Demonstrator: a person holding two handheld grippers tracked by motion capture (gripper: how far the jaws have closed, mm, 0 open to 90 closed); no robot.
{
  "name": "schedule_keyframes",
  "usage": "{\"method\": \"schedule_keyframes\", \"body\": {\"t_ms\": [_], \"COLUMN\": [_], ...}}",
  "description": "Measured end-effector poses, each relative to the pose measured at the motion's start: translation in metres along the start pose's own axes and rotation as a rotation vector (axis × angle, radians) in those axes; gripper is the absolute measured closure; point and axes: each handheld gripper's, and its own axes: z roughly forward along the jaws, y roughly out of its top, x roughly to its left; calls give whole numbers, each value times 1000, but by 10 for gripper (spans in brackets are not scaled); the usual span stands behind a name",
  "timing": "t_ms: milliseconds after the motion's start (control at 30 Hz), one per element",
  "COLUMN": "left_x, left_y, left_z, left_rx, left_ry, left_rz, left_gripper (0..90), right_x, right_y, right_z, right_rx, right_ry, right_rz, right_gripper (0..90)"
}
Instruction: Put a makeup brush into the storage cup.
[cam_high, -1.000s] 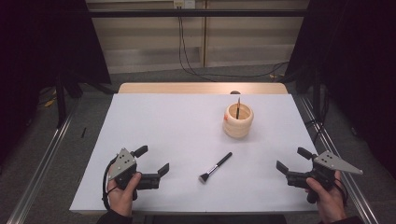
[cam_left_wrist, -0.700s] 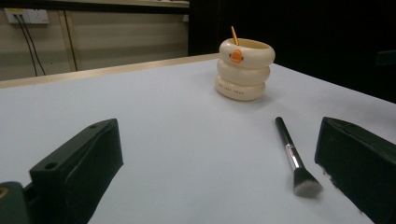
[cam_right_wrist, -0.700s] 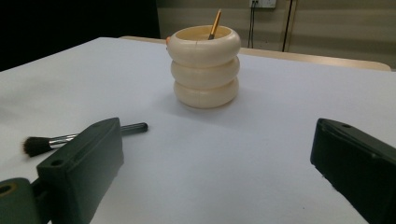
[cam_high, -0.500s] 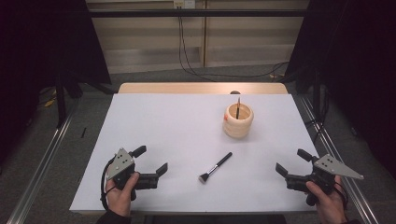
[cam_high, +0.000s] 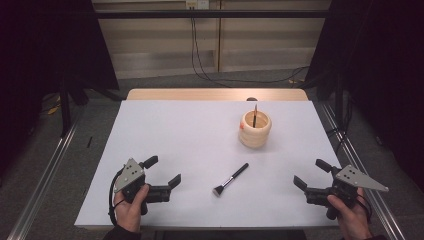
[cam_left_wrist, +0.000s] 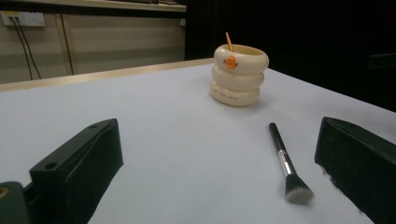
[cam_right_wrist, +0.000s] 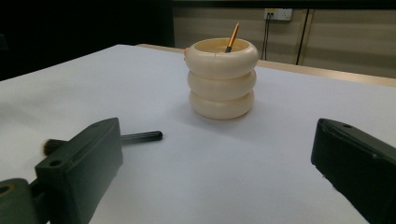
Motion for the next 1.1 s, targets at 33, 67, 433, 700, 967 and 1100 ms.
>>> {"method": "schedule_keyframes", "body": {"t_ms": [33, 67, 433, 700, 967, 1100], "left_x": [-1, -1, -6, -11, -12, -10], "left_y": [2, 3, 12, 25, 35, 35], "left_z": [0, 0, 9, 21, 33, 37], "left_rx": [-1, 0, 17, 9, 3, 6], "left_ry": [-5, -7, -26, -58, -61, -63], "left_rz": [2, 10, 33, 58, 64, 39], "left_gripper": [8, 8, 8, 10, 8, 8], "right_x": [0, -1, 2, 2, 2, 2], "right_y": [0, 0, 0, 0, 0, 0], "right_z": [0, -1, 3, 3, 3, 3], "right_rx": [-2, -2, -7, -3, -5, -5], "right_ry": [-3, -1, 29, 26, 42, 42], "right_rz": [1, 4, -10, -8, -14, -12], "right_gripper": [19, 19, 13, 13, 13, 13]}}
